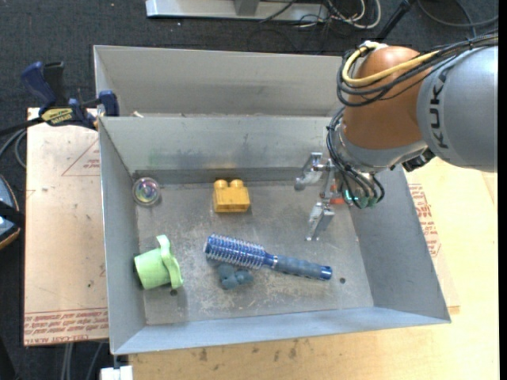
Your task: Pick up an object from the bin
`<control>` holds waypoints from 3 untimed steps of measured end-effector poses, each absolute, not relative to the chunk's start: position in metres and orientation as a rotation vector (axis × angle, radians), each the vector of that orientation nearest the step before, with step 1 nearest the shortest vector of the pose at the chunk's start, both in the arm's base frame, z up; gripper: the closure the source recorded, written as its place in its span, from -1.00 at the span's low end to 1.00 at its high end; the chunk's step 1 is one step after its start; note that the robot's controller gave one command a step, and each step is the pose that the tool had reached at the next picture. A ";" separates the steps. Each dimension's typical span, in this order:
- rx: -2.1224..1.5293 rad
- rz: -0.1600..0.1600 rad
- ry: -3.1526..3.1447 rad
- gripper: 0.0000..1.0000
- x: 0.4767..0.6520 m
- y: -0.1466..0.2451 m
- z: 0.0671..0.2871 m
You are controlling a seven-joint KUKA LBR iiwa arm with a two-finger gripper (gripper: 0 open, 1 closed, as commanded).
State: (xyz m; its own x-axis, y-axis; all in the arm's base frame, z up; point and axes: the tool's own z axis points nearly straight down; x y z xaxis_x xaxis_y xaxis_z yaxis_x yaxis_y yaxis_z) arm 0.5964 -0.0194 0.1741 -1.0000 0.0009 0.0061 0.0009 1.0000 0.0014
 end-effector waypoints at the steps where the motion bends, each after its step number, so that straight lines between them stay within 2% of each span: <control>1: -0.211 0.000 -3.145 -1.00 0.559 0.040 0.075; 2: -0.376 -0.004 -3.120 -1.00 0.536 0.074 0.100; 3: -0.573 -0.003 -3.090 -1.00 0.544 0.083 0.100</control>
Offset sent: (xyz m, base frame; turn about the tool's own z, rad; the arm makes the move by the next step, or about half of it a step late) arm -0.0415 0.0591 -0.1041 0.1338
